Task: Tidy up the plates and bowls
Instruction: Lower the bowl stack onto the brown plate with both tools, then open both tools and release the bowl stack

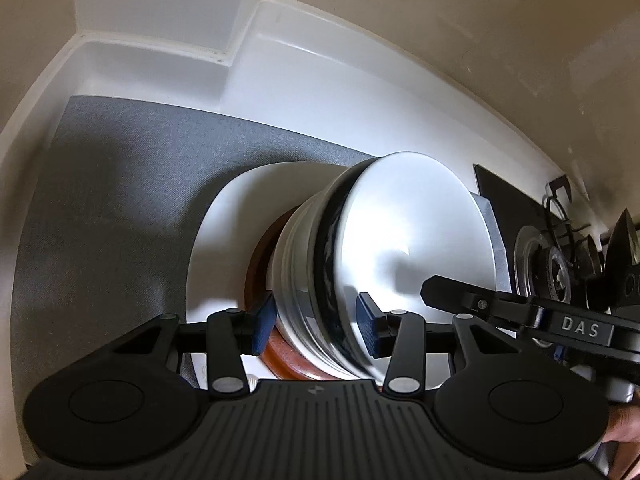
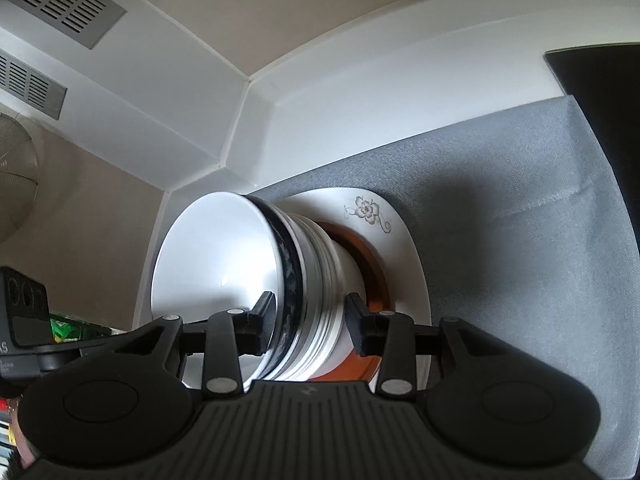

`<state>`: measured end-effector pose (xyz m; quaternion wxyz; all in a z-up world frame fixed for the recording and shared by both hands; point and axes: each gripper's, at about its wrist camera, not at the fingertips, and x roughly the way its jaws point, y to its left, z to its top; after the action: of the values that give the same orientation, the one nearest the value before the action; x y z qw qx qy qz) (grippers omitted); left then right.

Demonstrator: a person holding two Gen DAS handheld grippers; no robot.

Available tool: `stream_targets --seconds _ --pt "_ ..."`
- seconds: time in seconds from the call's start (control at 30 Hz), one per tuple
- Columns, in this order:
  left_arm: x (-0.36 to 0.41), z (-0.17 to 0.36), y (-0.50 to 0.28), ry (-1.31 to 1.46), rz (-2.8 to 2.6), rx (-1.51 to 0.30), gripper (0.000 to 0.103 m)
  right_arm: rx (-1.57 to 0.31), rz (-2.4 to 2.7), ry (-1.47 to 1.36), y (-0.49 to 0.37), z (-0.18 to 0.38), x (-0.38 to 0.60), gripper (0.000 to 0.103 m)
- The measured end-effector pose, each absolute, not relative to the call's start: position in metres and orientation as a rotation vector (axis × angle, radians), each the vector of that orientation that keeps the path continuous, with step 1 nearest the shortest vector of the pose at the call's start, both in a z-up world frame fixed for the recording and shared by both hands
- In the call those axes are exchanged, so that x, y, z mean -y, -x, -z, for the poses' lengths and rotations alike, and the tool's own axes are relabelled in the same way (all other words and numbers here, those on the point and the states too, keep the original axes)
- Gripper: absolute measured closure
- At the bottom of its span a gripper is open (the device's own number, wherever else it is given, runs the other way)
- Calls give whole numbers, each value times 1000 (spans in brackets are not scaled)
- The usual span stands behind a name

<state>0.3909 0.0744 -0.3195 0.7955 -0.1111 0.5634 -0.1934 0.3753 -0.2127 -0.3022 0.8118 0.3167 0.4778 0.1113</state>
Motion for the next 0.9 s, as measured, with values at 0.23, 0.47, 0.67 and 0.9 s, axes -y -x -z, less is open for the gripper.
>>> stream_targets --seconds 0.23,0.47,0.67,0.9 --pt "-79 279 -339 175 339 -1088 52 -959 -140 -524 -332 267 207 28" --pt "-71 189 -248 110 237 -924 17 -915 -103 -280 -253 193 192 8" --pt "-33 114 -181 79 198 -927 0 -891 -131 -202 -192 127 183 0" --pt "8 69 -124 -2 121 -862 1 -891 -110 -168 -148 76 182 1"
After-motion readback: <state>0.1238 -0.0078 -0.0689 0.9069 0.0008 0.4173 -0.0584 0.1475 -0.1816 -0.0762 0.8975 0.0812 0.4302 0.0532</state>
